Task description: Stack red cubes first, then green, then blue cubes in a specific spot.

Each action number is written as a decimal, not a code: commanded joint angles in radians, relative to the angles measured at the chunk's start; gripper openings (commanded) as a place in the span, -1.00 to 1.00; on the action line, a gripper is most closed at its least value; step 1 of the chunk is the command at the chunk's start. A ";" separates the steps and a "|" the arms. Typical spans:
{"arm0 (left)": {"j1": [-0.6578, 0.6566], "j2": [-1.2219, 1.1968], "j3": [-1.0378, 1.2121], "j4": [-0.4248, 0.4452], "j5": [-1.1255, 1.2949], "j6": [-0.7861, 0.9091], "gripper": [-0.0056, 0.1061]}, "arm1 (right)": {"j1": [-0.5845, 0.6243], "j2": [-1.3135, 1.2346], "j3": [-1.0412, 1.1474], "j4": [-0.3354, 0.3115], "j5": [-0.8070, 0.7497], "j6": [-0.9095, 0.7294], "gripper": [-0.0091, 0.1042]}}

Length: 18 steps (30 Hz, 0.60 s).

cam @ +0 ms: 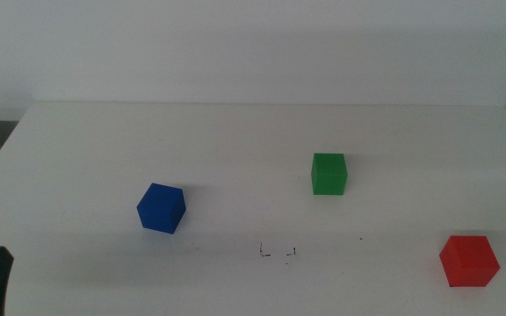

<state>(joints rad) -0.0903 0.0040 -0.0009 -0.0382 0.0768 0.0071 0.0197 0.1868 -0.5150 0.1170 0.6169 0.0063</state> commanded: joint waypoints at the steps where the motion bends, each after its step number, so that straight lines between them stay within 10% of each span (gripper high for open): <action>1: 0.001 -0.004 0.001 -0.004 -0.014 -0.002 0.73 | -0.009 0.104 -0.121 -0.002 0.152 -0.006 0.78; 18: 0.001 -0.004 0.001 -0.004 -0.014 -0.002 0.73 | -0.009 0.839 -0.761 -0.015 0.604 0.083 0.78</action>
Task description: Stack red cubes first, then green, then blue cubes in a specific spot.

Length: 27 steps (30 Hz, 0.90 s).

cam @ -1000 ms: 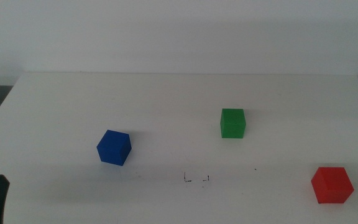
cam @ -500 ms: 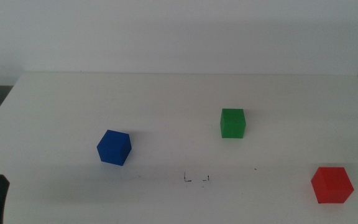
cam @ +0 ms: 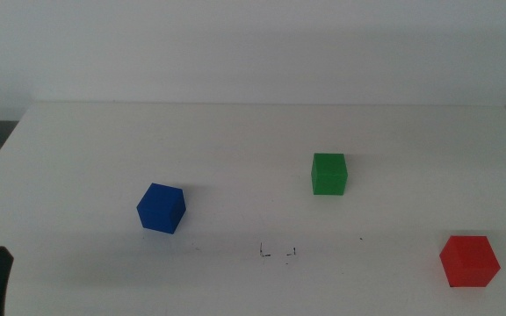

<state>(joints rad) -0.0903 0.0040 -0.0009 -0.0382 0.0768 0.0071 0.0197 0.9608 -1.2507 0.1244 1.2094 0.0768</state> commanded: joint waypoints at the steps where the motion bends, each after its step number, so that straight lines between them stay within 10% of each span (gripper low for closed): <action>1: 0.001 -0.004 0.001 -0.004 -0.014 -0.002 0.73 | -0.009 0.102 -0.027 -0.028 0.012 0.017 0.78; 7: 0.001 -0.004 0.001 -0.004 -0.014 -0.002 0.73 | 0.053 0.244 0.036 -0.176 0.012 0.081 0.78; 27: 0.001 -0.004 0.001 -0.004 -0.014 -0.002 0.73 | 0.140 0.468 0.373 -0.262 -0.403 0.214 0.78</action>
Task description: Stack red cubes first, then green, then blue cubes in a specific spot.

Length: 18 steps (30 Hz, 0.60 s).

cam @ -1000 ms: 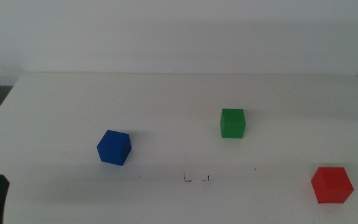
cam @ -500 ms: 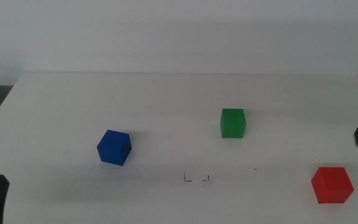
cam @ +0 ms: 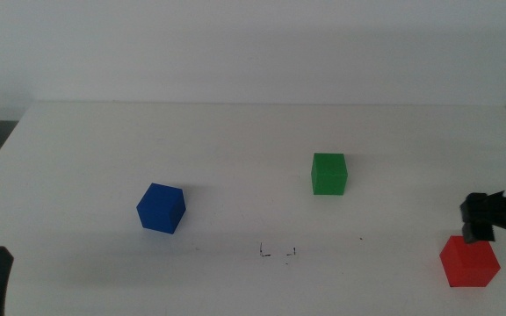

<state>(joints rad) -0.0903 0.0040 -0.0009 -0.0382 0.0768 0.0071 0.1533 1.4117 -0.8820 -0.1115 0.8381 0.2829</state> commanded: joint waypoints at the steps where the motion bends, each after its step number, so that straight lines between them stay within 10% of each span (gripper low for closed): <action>1: 0.001 -0.004 0.001 -0.004 -0.014 -0.002 0.73 | 0.008 0.032 0.005 -0.033 -0.047 0.008 0.78; 18: 0.001 -0.004 0.001 -0.004 -0.014 -0.002 0.73 | 0.037 0.180 0.005 -0.078 -0.112 0.068 0.77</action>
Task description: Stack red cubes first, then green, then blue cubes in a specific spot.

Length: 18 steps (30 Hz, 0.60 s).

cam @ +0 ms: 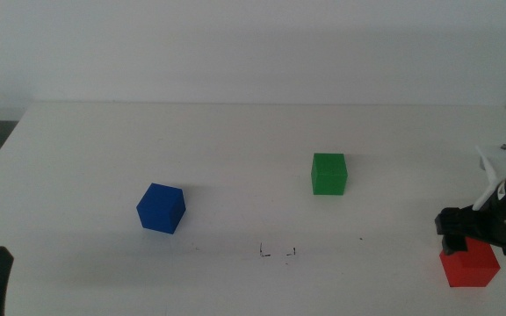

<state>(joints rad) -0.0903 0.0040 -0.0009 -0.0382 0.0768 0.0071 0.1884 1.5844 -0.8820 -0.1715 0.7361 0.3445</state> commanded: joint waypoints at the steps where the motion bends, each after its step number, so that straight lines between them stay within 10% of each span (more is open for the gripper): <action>1: 0.001 -0.004 0.001 -0.004 -0.014 -0.002 0.73 | 0.002 0.018 0.005 -0.018 -0.015 0.006 0.77; 10: 0.001 -0.004 0.001 -0.004 -0.017 -0.007 0.73 | 0.002 0.099 0.005 -0.018 -0.048 0.021 0.62; 18: 0.001 -0.004 0.001 -0.004 -0.017 -0.007 0.73 | 0.002 0.109 0.005 -0.018 -0.048 0.024 -0.30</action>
<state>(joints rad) -0.0903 0.0040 -0.0009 -0.0382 0.0768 0.0053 0.1884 1.6944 -0.8820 -0.1796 0.6887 0.3650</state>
